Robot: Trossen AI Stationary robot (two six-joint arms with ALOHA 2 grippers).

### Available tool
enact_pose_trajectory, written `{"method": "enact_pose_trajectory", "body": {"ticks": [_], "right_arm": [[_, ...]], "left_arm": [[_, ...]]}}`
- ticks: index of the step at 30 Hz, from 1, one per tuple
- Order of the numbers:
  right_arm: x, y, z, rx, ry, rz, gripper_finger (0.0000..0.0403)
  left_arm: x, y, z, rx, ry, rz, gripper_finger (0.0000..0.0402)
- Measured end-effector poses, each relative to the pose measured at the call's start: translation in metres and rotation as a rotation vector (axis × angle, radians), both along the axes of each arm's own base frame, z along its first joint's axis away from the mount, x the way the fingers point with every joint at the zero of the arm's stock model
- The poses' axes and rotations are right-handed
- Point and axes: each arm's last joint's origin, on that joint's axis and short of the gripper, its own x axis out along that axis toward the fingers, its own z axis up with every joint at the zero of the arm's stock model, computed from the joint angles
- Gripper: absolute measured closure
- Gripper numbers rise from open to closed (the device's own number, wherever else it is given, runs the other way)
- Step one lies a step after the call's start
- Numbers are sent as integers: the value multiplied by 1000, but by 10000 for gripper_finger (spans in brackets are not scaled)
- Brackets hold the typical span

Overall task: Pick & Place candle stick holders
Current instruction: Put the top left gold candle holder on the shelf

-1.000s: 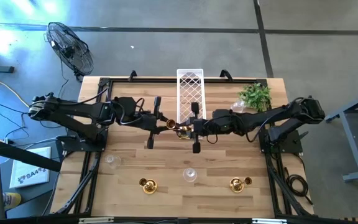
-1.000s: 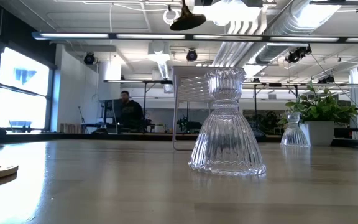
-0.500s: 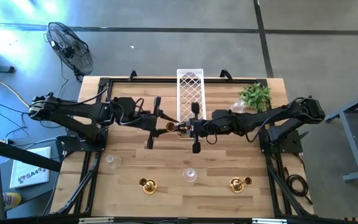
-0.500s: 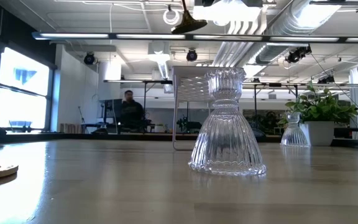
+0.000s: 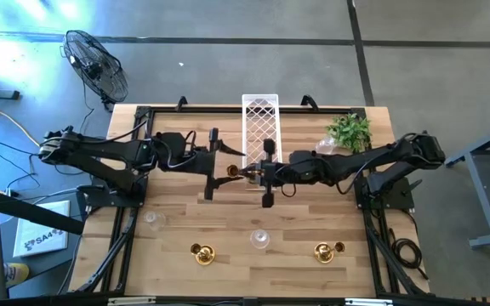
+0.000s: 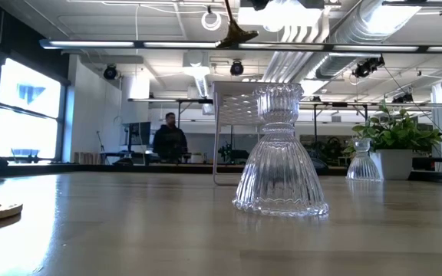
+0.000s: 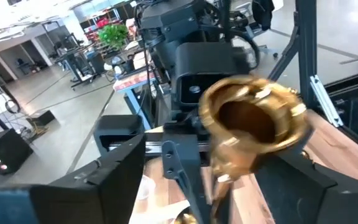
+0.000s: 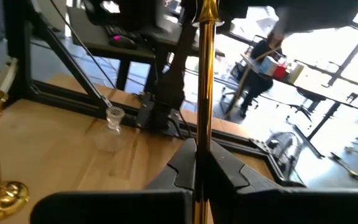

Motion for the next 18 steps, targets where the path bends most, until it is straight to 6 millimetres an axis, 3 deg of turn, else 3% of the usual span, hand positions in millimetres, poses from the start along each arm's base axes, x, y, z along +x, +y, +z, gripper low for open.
{"method": "enact_pose_trajectory", "body": {"ticks": [10,13,18], "right_arm": [[-34,-7,24,9,44,-135,395],[-52,-11,34,0,68,-199,395],[-91,-18,68,62,-45,-187,395]], "left_arm": [[-15,-5,4,-18,29,68,106],[-21,-2,3,-37,62,140,106],[-27,2,-3,-149,128,235,105]]}}
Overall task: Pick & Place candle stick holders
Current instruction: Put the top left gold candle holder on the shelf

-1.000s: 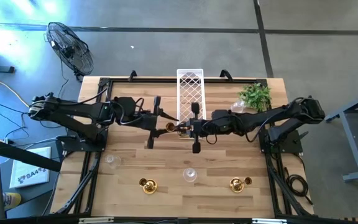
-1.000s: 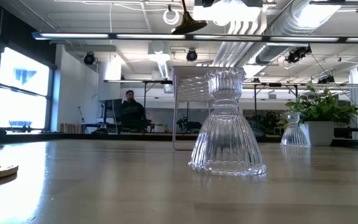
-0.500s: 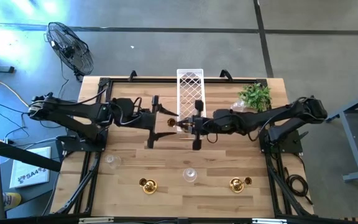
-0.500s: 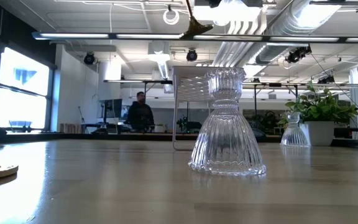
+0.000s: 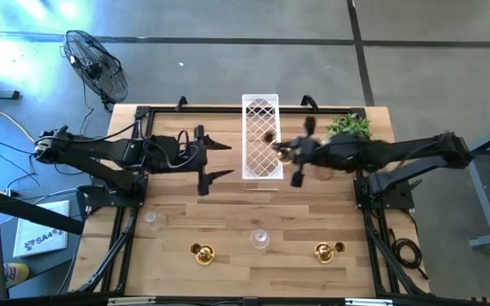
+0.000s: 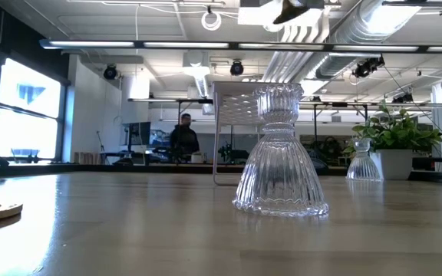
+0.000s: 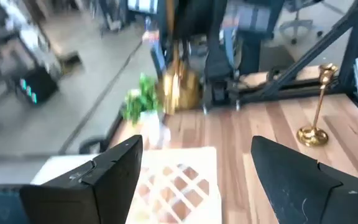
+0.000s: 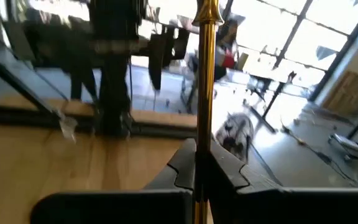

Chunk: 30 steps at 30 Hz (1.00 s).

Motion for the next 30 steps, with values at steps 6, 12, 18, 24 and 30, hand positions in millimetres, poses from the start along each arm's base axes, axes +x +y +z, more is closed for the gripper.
{"method": "enact_pose_trajectory", "body": {"ticks": [6,12,18,24,30], "right_arm": [[-47,-15,34,30,-176,49,395],[-72,-42,54,5,-324,-37,395],[-55,-82,47,48,-339,-53,395],[-31,-129,30,143,-341,-81,395],[-13,-168,8,214,-329,-93,395]], "left_arm": [[-2,1,-5,-1,52,54,105],[-2,2,-7,5,74,67,105],[-3,2,-9,10,93,68,105],[-4,2,-11,15,116,71,105],[-4,3,-12,26,128,93,105]]}}
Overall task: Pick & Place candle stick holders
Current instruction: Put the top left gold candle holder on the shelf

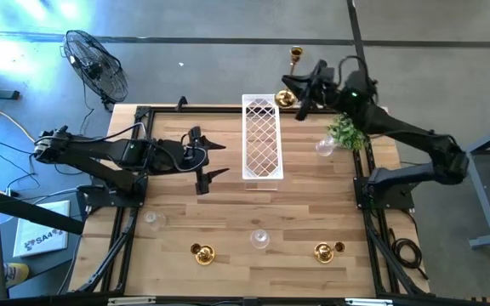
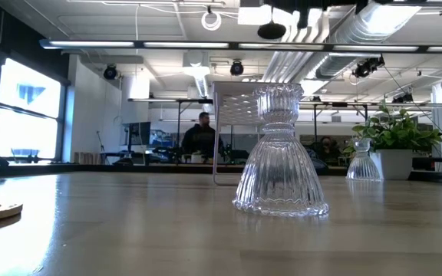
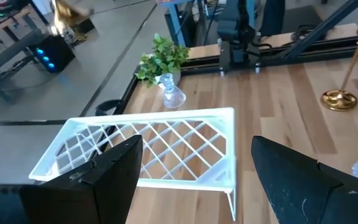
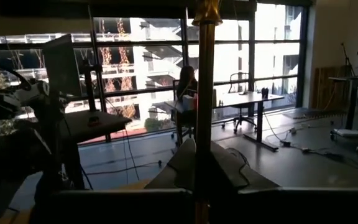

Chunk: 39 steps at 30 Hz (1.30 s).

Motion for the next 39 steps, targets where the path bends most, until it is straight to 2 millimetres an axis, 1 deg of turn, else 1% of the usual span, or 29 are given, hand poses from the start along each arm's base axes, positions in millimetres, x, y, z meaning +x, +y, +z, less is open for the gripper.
{"method": "enact_pose_trajectory", "body": {"ticks": [4,7,11,14,20,26,32,37,39], "right_arm": [[19,-17,-26,41,14,39,395],[30,-27,-40,30,2,46,395],[39,-42,-62,40,16,32,395],[44,-50,-74,49,39,20,395],[59,-63,-102,67,61,24,395],[63,-71,-116,63,89,-46,395],[61,-76,-118,55,105,-142,395],[58,-82,-121,72,111,-173,395],[58,-85,-126,90,117,-178,395]], "left_arm": [[0,1,0,9,5,17,105],[-1,1,-2,13,18,23,105],[-1,1,-2,14,22,23,105],[-1,1,-2,13,20,24,105],[0,1,-1,11,6,24,105],[0,1,-1,11,6,24,105],[0,1,0,11,3,25,105],[0,1,0,11,-1,27,105],[0,1,1,10,-7,26,105]]}}
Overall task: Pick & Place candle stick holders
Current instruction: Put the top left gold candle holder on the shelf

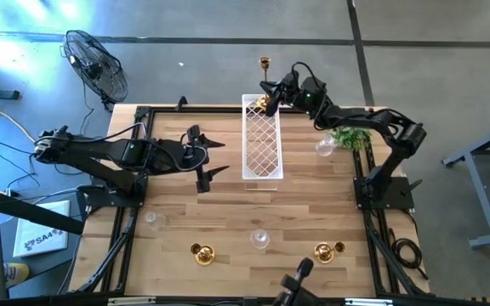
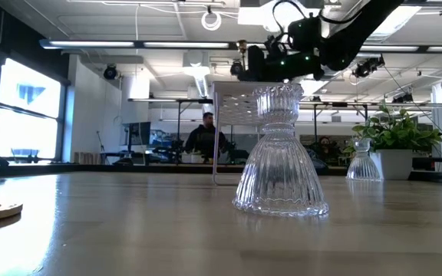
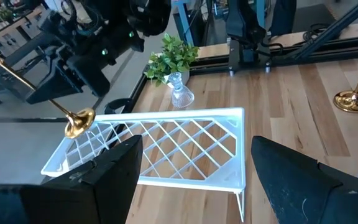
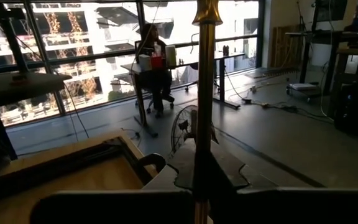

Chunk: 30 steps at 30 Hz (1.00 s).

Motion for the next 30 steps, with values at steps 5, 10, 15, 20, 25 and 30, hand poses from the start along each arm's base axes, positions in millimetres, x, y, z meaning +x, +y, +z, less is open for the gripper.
{"method": "enact_pose_trajectory", "body": {"ticks": [5,10,15,20,25,30], "right_arm": [[3,-4,-11,14,24,-15,395],[5,-6,-18,17,47,-30,395],[5,-7,-20,20,51,-46,396],[5,-8,-20,13,55,-54,396],[4,-8,-21,20,64,-64,396],[3,-10,-21,27,68,-71,396]], "left_arm": [[0,0,0,0,-2,0,105],[0,0,0,1,-2,-1,105],[0,0,0,1,1,-1,105],[0,0,-1,2,6,-3,105],[0,0,-1,1,6,-3,105],[0,0,-1,0,6,-3,105]]}}
